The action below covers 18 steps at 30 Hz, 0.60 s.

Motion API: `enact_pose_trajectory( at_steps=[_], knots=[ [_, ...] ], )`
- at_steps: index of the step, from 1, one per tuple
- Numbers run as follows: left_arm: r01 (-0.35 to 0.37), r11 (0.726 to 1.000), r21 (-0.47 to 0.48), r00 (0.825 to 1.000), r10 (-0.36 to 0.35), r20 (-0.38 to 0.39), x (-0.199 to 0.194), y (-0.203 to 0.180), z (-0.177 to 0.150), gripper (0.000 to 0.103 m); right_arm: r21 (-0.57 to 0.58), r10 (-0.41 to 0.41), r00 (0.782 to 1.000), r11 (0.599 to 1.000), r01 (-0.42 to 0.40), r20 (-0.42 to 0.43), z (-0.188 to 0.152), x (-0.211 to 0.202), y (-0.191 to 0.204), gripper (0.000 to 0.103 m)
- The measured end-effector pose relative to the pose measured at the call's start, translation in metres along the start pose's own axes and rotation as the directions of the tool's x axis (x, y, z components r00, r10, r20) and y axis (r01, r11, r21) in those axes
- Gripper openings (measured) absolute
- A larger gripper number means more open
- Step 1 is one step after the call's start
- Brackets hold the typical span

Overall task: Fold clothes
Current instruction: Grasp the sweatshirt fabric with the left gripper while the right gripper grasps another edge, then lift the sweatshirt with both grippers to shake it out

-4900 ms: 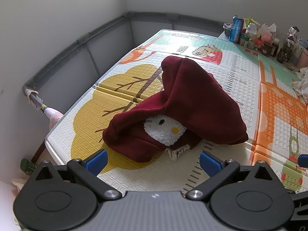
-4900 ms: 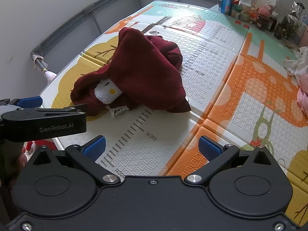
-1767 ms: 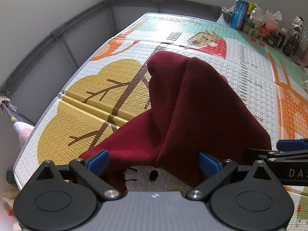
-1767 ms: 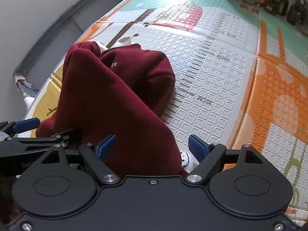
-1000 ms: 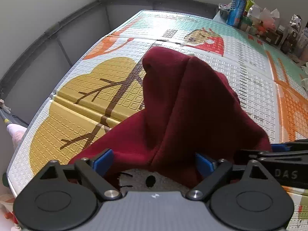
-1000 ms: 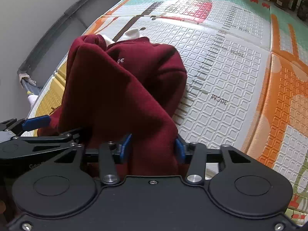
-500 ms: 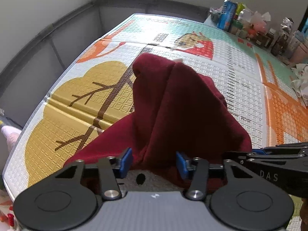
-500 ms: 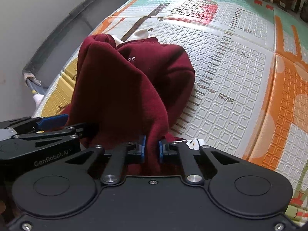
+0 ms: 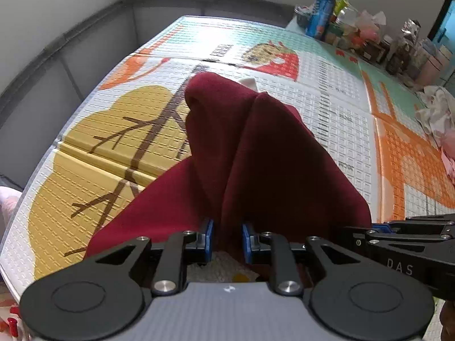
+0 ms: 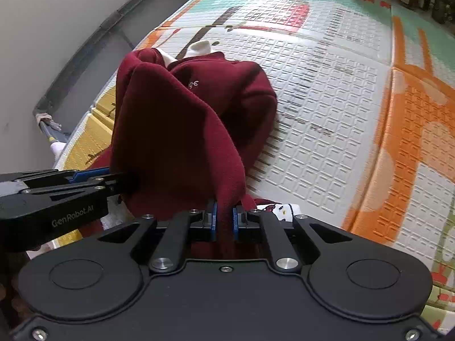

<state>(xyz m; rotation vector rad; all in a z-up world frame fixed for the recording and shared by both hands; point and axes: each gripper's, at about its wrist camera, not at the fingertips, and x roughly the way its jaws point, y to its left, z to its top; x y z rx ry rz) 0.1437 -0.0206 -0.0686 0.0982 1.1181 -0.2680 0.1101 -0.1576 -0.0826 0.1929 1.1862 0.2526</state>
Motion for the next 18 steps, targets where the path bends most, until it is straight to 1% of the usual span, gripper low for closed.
enact_pose_trajectory(
  at_steps=[3,8,18],
  knots=[
    [0.010,1.000,0.018,1.000,-0.009,-0.010,0.002,-0.008,-0.003,0.022,0.000,-0.021,1.000,1.000,0.021,0.002,-0.007,-0.003,-0.004,0.009],
    [0.034,0.998,0.044,0.999,-0.033,-0.026,0.005,-0.022,-0.007,0.022,0.042,-0.030,1.000,0.999,0.030,0.003,-0.018,-0.010,-0.019,0.009],
    [0.130,0.988,0.086,0.990,-0.124,-0.070,0.006,-0.057,-0.017,0.022,0.124,-0.066,0.997,0.990,0.062,0.032,-0.040,-0.038,-0.056,0.008]
  ],
)
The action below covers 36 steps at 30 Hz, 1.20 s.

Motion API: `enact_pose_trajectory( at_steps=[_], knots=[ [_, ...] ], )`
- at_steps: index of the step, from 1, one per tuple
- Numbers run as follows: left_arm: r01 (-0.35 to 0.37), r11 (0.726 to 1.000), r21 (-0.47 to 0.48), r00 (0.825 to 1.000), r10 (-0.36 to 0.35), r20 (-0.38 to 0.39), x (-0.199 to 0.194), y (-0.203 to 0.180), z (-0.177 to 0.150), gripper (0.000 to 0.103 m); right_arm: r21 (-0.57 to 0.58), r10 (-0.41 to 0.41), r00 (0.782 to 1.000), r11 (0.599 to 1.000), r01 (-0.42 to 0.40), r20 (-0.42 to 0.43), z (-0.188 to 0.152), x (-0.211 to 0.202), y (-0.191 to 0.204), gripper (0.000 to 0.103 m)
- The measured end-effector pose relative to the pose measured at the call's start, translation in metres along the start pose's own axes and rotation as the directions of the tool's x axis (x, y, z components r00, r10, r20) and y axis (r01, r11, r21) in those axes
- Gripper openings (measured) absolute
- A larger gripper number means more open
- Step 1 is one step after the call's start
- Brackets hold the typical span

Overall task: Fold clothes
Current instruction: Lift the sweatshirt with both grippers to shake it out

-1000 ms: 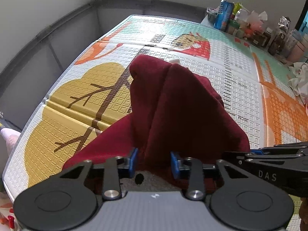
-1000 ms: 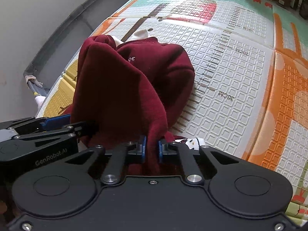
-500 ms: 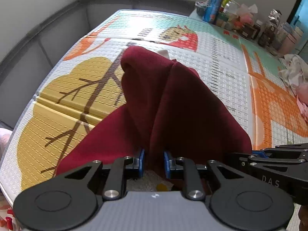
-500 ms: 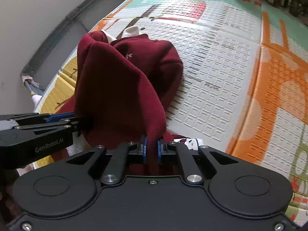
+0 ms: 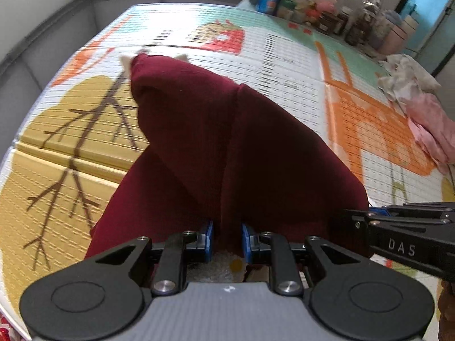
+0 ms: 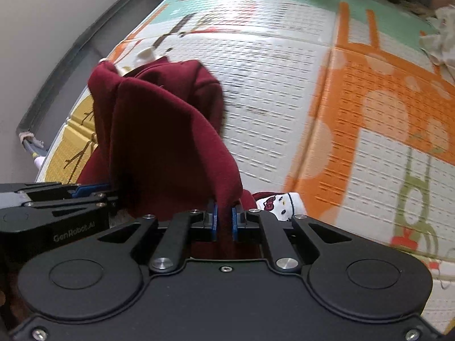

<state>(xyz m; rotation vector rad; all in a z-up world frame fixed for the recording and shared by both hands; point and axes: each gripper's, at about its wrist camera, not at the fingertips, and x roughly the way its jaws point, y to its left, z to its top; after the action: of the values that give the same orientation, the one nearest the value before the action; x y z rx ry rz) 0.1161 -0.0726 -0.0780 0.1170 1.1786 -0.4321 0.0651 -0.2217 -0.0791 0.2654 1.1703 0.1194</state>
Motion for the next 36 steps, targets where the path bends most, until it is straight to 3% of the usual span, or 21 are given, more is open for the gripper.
enact_pose_trajectory(
  at_steps=[11,36],
  knots=[
    [0.063,0.994,0.092,0.998,-0.060,-0.030,0.004,-0.053,-0.013,0.022,0.098,-0.041,0.999,0.994,0.039,0.016,-0.030,-0.029,-0.055,0.008],
    [0.164,0.949,0.269,0.985,-0.144,-0.092,0.000,-0.141,-0.050,0.023,0.258,-0.153,0.986,0.957,0.129,0.073,-0.112,-0.096,-0.119,0.008]
  ],
)
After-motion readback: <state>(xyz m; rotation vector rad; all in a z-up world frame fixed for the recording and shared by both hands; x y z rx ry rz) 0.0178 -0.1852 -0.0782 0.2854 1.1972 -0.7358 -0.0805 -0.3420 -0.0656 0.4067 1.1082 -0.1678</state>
